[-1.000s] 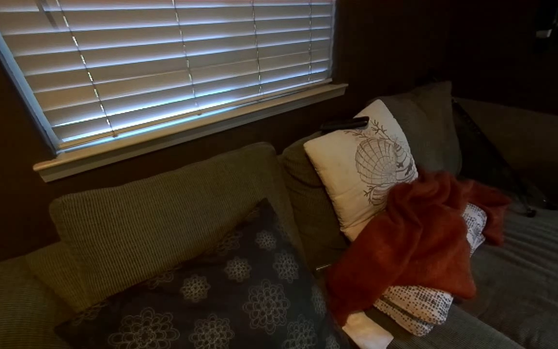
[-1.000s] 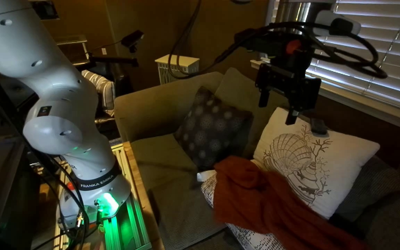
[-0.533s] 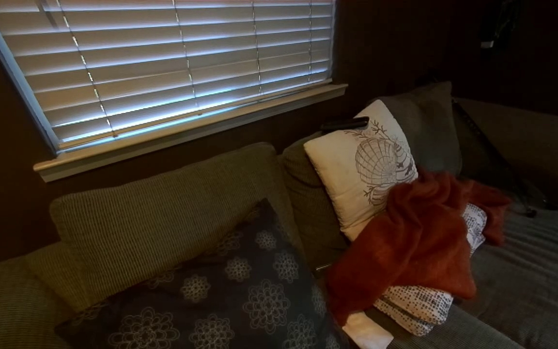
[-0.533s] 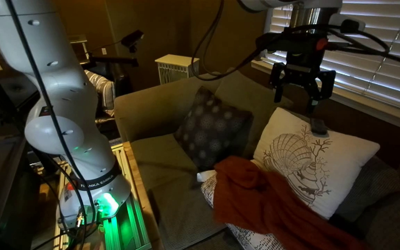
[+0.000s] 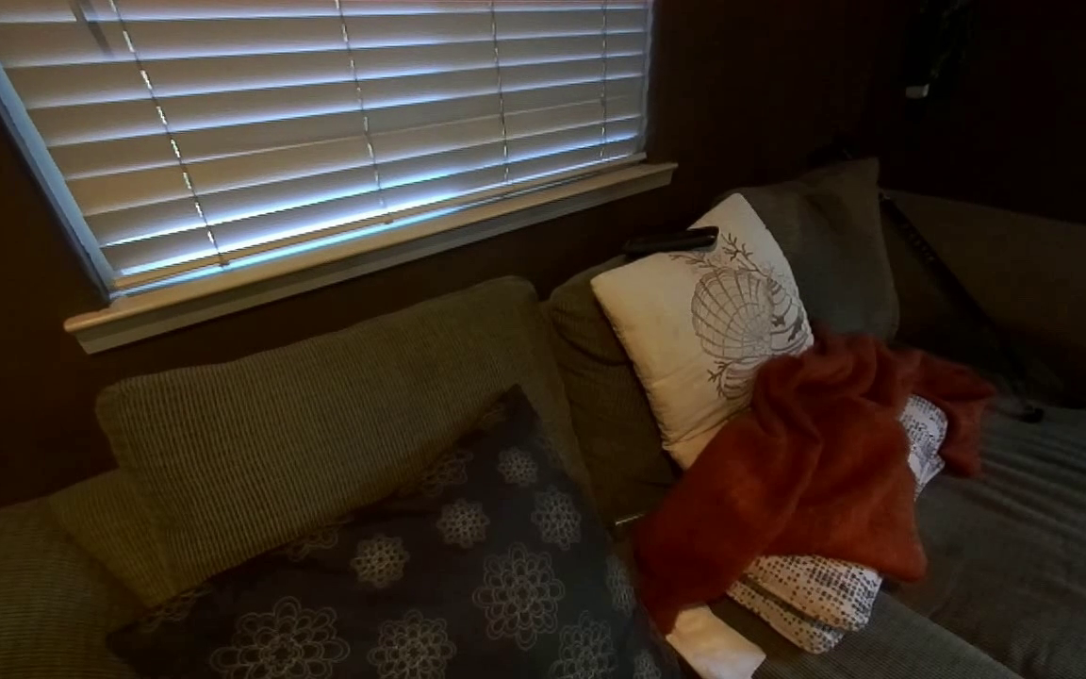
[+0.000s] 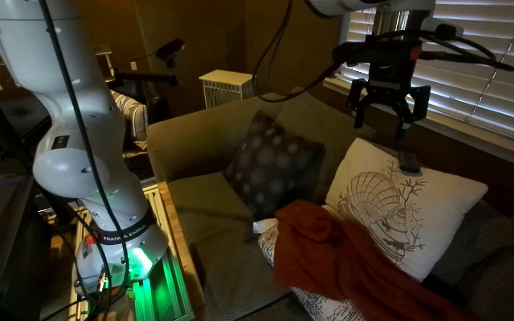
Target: Remove the black remote from the white pillow, place it on the brown fleece and then cover the remote with the fleece
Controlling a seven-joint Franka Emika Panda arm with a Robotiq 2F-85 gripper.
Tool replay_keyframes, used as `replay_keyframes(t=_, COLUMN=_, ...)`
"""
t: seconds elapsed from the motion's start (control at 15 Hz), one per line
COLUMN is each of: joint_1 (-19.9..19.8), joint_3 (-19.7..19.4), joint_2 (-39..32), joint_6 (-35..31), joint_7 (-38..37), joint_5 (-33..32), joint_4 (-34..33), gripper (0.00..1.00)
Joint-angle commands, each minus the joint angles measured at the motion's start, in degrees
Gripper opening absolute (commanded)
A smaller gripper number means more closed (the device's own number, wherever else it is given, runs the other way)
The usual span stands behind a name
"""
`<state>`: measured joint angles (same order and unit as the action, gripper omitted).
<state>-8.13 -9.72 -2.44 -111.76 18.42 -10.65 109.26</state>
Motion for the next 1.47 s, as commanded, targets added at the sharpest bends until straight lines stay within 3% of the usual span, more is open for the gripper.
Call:
replay_keyframes(t=0.0, joint_1=-0.4, joint_3=0.4, joint_2=0.0, joint_6=0.2, joint_7=0.0, joint_5=0.0, joint_4=-0.1, gripper=1.0)
replay_keyframes(t=0.27, joint_1=-0.4, joint_3=0.4, joint_2=-0.8, joint_6=-1.3, joint_7=0.1, joint_5=-0.7, joint_4=-0.9, gripper=1.0)
replay_keyframes(t=0.6, joint_1=-0.8, joint_3=0.3, joint_2=-3.1, joint_6=-8.4, joint_7=3.9, joint_5=-0.4, joint_4=-2.4, gripper=1.0)
replay_keyframes(t=1.0, joint_1=-2.2, joint_3=1.0, joint_2=-9.1, joint_6=-17.0, joint_7=13.4, joint_5=3.1, joint_4=-6.8, gripper=1.0)
replay_keyframes(t=1.4, joint_1=-3.7, joint_3=4.4, joint_2=-16.7, joint_6=-18.3, joint_7=22.6, joint_5=9.3, joint_4=-14.5, gripper=1.0)
